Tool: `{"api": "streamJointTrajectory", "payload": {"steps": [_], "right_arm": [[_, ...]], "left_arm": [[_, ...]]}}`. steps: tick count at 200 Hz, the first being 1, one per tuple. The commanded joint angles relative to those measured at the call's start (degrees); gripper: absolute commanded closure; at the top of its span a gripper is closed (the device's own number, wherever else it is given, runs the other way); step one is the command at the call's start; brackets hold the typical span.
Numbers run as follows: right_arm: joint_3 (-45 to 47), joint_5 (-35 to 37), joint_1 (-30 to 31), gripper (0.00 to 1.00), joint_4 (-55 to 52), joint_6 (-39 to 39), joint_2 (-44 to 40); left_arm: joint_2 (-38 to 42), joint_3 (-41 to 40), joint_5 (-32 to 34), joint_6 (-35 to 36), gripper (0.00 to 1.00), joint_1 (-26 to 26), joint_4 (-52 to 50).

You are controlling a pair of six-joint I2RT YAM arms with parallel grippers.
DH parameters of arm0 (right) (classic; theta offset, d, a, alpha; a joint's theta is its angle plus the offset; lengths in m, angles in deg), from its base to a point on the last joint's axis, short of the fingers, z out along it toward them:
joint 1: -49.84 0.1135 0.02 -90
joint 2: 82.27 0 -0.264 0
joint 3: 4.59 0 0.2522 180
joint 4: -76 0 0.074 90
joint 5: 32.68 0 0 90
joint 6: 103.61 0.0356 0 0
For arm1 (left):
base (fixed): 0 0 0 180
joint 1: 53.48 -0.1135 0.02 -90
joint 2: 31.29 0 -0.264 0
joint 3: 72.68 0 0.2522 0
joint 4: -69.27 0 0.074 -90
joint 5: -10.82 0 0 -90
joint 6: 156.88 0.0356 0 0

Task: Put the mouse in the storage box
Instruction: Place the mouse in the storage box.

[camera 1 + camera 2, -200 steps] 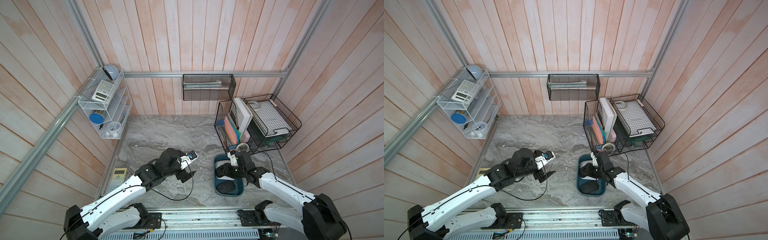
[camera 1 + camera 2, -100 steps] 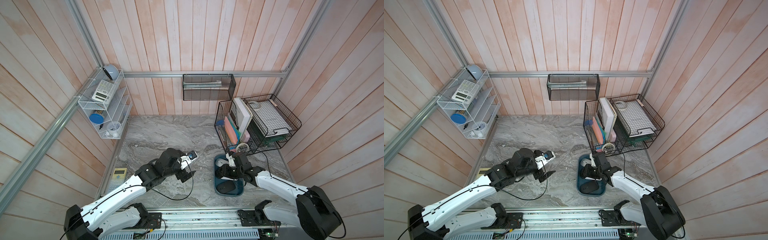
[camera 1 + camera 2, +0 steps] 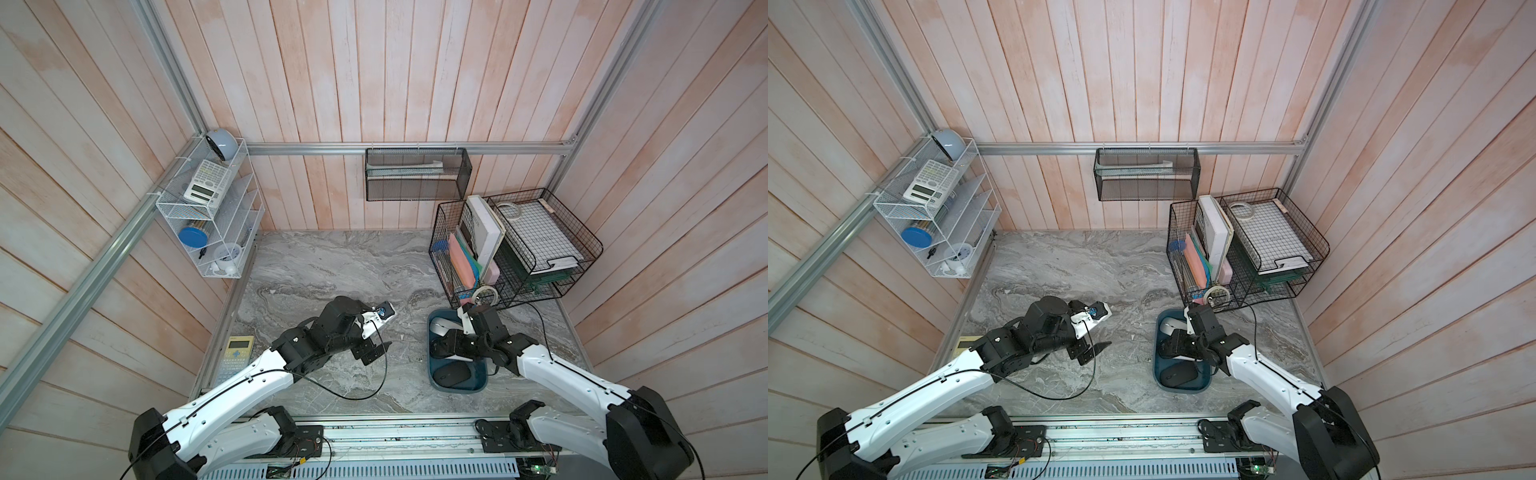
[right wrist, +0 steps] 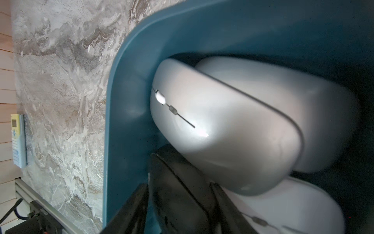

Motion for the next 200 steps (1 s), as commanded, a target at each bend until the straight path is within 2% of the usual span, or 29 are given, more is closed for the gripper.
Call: {"api": "streamJointTrajectory", "payload": {"steps": [1,42,87,122,151,170,187,200], "right_arm": [[-2.88,5.96,-0.48,0.44,-6.97,-1.52,-2.51],[-3.02,11.09,-1.55,0.39,-10.16,-4.35,-8.56],[-3.84,13.22,-3.01,0.39,-11.40,-5.36,-12.86],[-6.30,19.11,-2.99,0.39,-10.37,-7.14,-15.21],[-7.08,27.91,-3.01,0.39,-5.25,-10.97,-18.13],[-5.02,34.36,-2.98,0.37,1.96,-14.73,-21.21],[-1.91,39.78,-3.06,0.37,9.49,-19.20,-23.35],[0.47,43.29,-3.05,0.37,14.66,-23.10,-23.85]], "left_arm": [[-0.06,-0.87,0.36,0.67,0.00,0.15,-0.29],[-0.06,-0.92,0.45,0.67,0.00,0.19,-0.33],[-0.09,-0.94,0.62,0.80,0.00,0.18,-0.37],[0.20,-0.44,2.32,0.01,0.00,0.15,-0.38],[0.57,1.91,12.77,-5.20,0.00,-0.29,0.21],[1.85,3.71,21.71,-9.75,0.00,-0.82,1.51],[4.25,4.56,30.20,-16.64,0.00,-1.05,3.62],[7.29,2.07,34.41,-20.87,0.00,-1.43,6.86]]}}
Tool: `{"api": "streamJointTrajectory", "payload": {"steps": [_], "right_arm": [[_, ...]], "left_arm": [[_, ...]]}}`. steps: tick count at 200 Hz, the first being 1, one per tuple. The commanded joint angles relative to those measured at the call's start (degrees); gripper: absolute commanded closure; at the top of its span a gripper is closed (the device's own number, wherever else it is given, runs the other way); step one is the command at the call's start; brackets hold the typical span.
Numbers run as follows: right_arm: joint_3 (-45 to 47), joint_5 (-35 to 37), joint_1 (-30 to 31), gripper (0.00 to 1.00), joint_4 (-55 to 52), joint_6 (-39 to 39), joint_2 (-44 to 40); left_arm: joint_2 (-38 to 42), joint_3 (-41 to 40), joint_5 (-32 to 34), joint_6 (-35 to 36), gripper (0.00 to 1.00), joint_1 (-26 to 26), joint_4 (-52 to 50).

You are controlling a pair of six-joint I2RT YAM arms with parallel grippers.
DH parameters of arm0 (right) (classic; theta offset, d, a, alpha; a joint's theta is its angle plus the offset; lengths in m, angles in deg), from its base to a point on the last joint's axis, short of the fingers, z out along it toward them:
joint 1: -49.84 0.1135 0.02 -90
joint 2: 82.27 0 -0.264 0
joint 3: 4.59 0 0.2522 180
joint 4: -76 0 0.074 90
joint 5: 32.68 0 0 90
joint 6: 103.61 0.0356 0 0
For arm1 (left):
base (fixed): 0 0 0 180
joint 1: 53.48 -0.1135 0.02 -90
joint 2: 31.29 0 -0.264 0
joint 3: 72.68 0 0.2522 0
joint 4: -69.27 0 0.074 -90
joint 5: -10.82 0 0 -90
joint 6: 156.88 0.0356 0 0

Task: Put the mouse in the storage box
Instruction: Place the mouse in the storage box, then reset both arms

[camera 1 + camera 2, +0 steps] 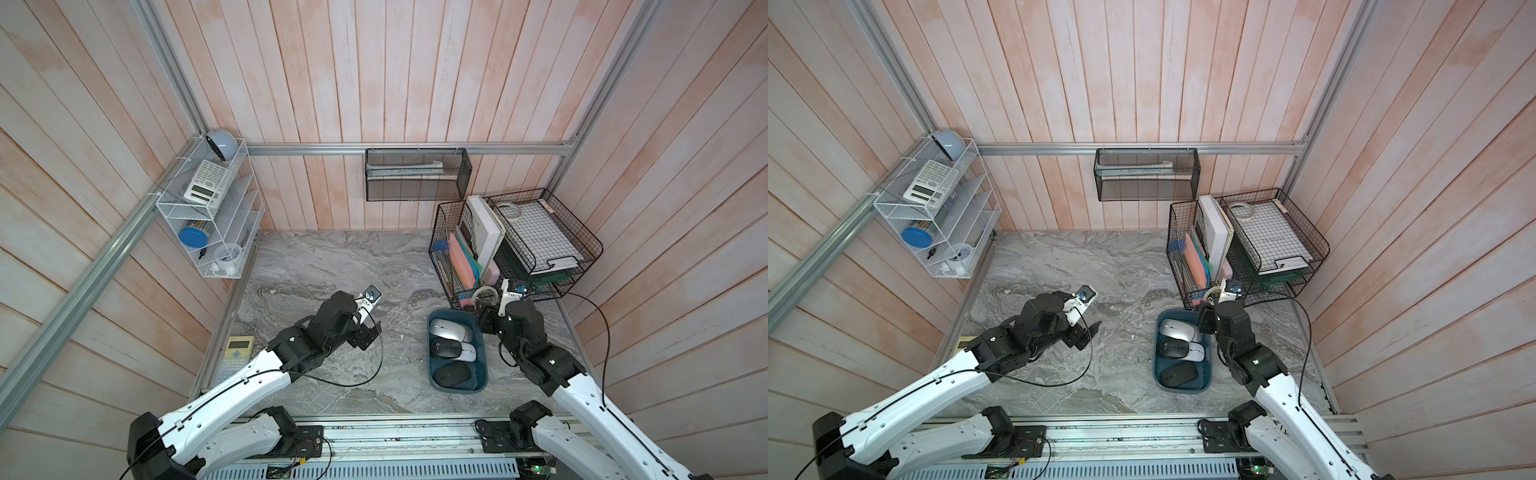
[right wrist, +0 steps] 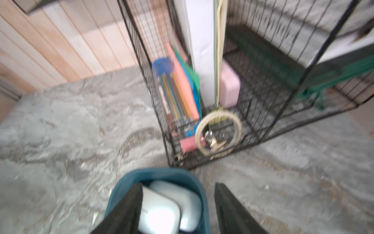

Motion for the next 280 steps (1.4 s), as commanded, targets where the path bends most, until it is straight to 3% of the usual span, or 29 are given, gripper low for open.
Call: {"api": "streamJointTrajectory", "payload": {"steps": [1,33,52,67,88,124,171,194,211,217,225,239,250,268,280], "right_arm": [[4.08,11.09,-0.26,0.37,11.91,-8.80,-1.14],[10.11,18.38,-0.64,0.37,21.92,-14.65,1.31],[13.50,20.75,-1.98,0.36,27.35,-15.18,4.75],[15.79,23.20,-3.35,0.34,33.38,-16.69,8.72],[15.79,24.20,-5.22,0.33,34.04,-15.28,13.01],[15.07,26.13,-7.92,0.31,41.18,-16.56,24.56],[15.89,25.82,-10.50,0.28,64.25,-23.33,37.07],[19.37,21.33,-13.40,0.28,78.12,-22.35,44.11],[21.14,20.08,-13.12,0.27,91.20,-26.05,49.84],[21.30,19.36,-12.60,0.27,90.61,-26.29,49.48],[21.30,15.75,-12.76,0.27,88.68,-26.61,48.99],[20.89,8.60,-15.19,0.17,87.48,-25.43,51.10],[19.52,8.78,-16.70,0.13,88.54,-24.37,52.90],[15.06,8.10,-17.84,0.12,74.05,-22.05,49.27],[12.65,6.22,-19.10,0.12,69.82,-21.10,49.52]], "left_arm": [[5.38,-0.12,13.70,-10.55,0.00,-0.67,5.95],[14.76,-13.48,26.08,-14.73,0.00,-0.71,13.55],[20.48,-21.84,34.14,-12.50,0.00,-1.10,20.11],[23.71,-27.60,35.66,-8.07,0.00,-2.86,25.61],[24.56,-31.60,36.82,-6.17,0.00,-8.09,29.02],[17.30,-37.06,28.96,-5.60,0.00,-19.83,41.48],[0.40,-41.48,13.64,-12.12,0.00,-36.62,61.62],[-9.92,-38.60,10.26,-12.45,0.00,-40.50,69.42],[-16.41,-36.93,7.78,-10.22,0.00,-42.12,75.96],[-18.87,-35.60,7.11,-10.35,0.00,-42.84,76.56],[-19.27,-31.86,5.21,-12.21,0.00,-44.11,68.10],[-22.13,-27.99,-0.78,-13.46,0.00,-46.88,65.30],[-23.33,-25.65,-4.71,-14.34,0.00,-48.27,61.79],[-24.10,-24.87,-10.50,-12.66,0.00,-48.44,61.40],[-23.40,-25.81,-11.97,-11.58,0.00,-47.92,62.35]]}}
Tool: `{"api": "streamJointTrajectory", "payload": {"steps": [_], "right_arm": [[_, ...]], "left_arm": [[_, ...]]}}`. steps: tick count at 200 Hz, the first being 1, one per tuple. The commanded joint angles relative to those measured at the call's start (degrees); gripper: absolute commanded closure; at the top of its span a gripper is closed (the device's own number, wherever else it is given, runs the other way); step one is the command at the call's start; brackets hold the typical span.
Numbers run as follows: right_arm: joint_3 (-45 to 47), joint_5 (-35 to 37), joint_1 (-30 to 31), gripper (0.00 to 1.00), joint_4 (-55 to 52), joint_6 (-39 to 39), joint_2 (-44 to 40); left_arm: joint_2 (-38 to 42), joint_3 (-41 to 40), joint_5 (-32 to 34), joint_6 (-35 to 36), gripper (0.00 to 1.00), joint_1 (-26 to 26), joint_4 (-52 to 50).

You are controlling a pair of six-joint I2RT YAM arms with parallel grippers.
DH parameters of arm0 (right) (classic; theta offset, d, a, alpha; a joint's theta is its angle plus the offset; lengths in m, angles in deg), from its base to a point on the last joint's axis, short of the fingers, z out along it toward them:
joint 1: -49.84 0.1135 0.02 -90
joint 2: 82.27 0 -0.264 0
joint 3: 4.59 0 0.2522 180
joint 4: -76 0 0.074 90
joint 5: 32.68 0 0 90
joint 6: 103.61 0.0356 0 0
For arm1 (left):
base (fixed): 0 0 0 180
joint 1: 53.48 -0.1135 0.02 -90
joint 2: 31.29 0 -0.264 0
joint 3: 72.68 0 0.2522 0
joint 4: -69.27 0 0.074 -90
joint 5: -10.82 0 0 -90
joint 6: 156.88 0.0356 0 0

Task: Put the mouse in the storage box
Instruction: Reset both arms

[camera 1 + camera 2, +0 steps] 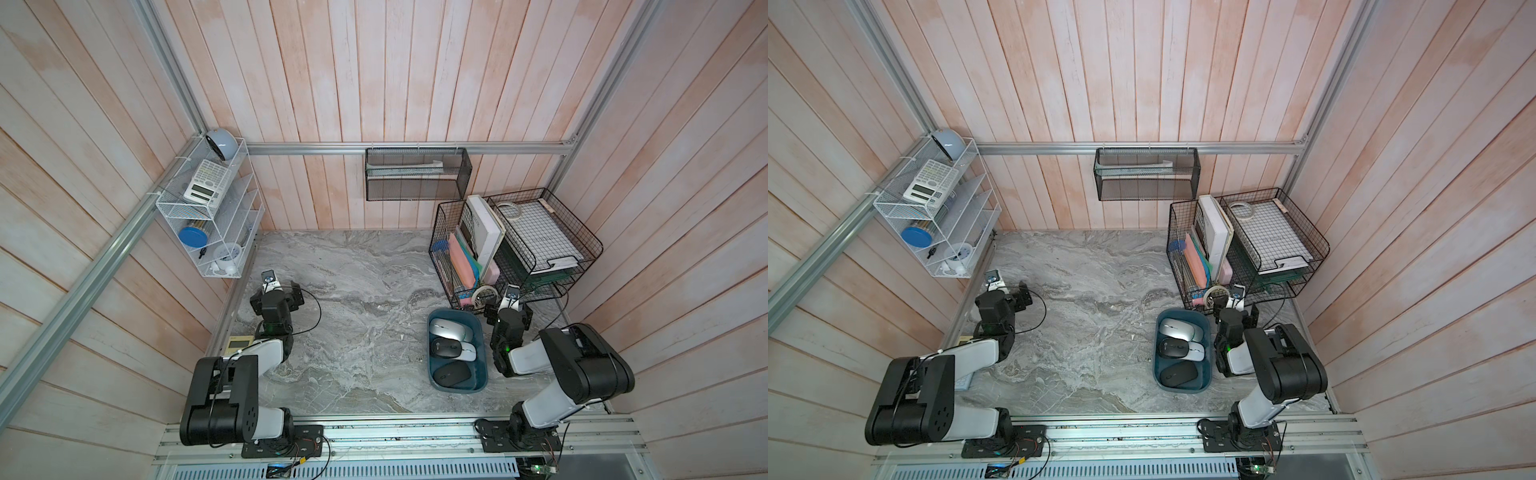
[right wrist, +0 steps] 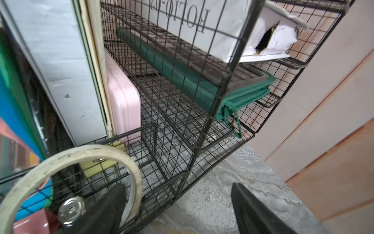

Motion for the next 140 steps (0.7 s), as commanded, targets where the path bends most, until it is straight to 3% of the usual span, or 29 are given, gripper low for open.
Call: {"api": "streamJointTrajectory", "payload": {"steps": [1,16,32,39,43,48,140], "right_arm": [[-5.25,-5.03,-1.87,0.12,-8.75,2.74,-1.04],[-5.58,-6.77,-3.59,0.12,-10.84,4.63,-1.74],[-5.32,-6.70,-3.58,0.12,-9.83,4.56,-1.42],[-5.32,-6.71,-3.57,0.11,-10.06,4.62,-1.63],[-5.29,-6.71,-3.56,0.04,-10.23,4.60,-1.60],[-5.32,-6.72,-3.57,0.02,-10.02,4.55,-1.51],[-5.30,-6.72,-3.52,0.02,-10.10,4.53,-1.52]], "left_arm": [[0.12,-0.74,-9.16,0.84,0.00,0.49,-1.32],[0.75,-3.91,-9.02,-0.99,0.00,0.42,5.49],[-6.35,-5.60,-9.91,-1.85,0.00,-0.26,15.44],[-9.23,-4.08,-9.64,-2.05,0.00,-0.43,15.40],[-9.09,-4.11,-9.37,-1.78,0.00,-0.22,15.12],[-8.19,-4.09,-9.74,-1.70,0.00,-0.18,13.22],[-8.65,-4.18,-7.32,-1.63,0.00,0.61,14.37]]}}
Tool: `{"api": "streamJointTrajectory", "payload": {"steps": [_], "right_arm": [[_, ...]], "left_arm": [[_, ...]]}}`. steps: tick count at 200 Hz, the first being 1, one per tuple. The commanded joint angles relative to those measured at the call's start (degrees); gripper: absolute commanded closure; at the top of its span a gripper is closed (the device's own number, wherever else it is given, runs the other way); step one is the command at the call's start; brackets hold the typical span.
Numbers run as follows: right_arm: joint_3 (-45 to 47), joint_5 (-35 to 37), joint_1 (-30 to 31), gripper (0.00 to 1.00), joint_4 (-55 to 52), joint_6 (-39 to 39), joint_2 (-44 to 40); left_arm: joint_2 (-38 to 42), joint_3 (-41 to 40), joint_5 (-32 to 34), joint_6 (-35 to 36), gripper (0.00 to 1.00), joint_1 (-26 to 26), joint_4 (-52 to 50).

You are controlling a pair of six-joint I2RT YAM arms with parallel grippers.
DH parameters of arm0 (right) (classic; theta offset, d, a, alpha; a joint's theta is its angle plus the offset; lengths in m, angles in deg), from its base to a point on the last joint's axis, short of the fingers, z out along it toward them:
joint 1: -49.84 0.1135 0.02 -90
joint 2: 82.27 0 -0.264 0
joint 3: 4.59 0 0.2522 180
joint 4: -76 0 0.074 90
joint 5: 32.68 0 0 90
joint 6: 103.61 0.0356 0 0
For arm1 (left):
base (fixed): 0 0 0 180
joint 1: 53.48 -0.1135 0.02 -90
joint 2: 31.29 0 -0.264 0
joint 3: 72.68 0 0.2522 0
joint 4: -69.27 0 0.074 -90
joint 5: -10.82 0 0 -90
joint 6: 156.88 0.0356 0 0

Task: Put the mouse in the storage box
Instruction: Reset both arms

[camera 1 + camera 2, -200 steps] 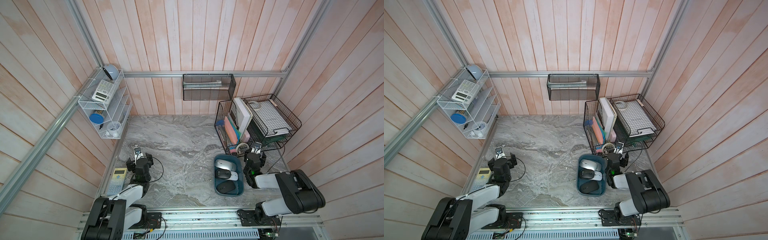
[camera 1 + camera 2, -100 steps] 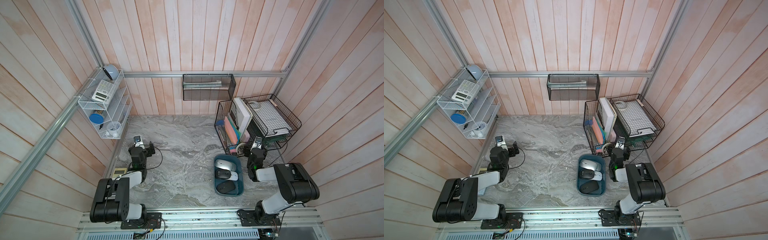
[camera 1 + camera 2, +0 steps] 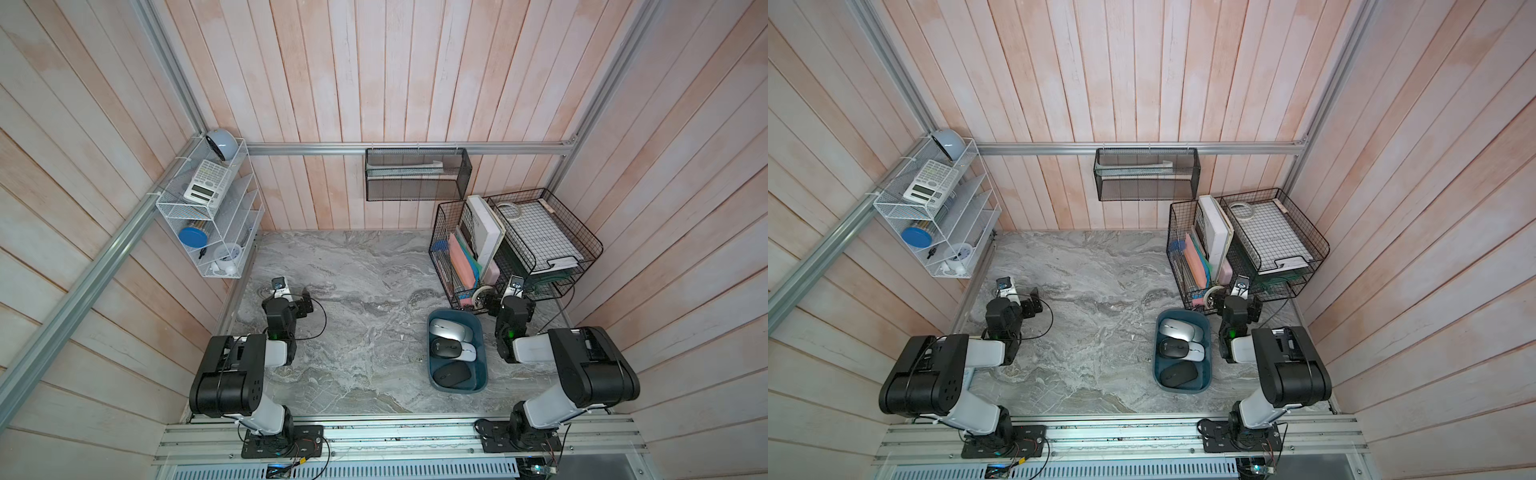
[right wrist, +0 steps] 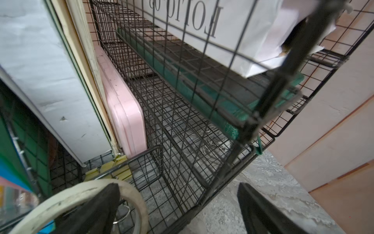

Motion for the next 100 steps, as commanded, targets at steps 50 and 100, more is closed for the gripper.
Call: {"api": "streamJointTrajectory", "payload": {"steps": [50,100], "right_arm": [[-0.07,-0.58,-0.14,0.02,-0.75,0.62,-0.42],[-0.33,-0.75,-0.13,0.02,-1.08,0.71,-0.34]], "left_arm": [[0.27,0.43,0.33,-0.65,0.00,0.13,1.45],[0.35,0.37,0.37,-0.65,0.00,0.15,1.49]]}}
